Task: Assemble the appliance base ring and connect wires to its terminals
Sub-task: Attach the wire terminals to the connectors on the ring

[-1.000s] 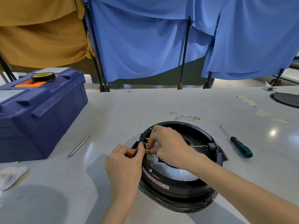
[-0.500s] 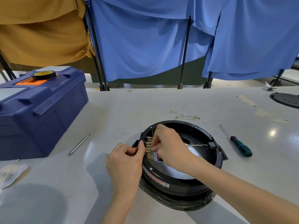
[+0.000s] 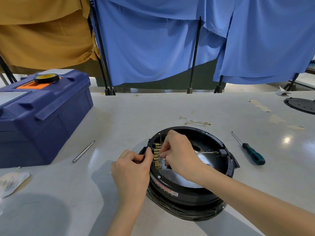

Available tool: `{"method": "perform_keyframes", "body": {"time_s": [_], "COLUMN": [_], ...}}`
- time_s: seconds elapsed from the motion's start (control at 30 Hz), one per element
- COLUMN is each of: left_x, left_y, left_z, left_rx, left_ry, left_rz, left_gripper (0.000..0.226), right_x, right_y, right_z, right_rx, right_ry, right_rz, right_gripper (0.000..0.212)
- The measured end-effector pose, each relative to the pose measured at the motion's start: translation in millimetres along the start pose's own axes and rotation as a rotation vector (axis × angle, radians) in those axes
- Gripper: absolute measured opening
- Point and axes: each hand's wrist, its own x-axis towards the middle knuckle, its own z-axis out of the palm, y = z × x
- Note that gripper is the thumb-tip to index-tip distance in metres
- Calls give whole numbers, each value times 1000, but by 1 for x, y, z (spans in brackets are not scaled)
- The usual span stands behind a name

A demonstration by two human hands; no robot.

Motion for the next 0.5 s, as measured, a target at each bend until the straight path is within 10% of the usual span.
{"method": "perform_keyframes", "body": {"time_s": [0.5], "left_x": [-2], "left_y": [0], "left_z": [2], "left_rx": [-3], "left_ry": [9], "left_rz": [19], "left_gripper": [36], "right_x": [-5], "right_y": [-15], "right_z": [0], "right_rx": [-111], "right_ry": [-4], "right_rz": [56], "right_gripper": [23]}}
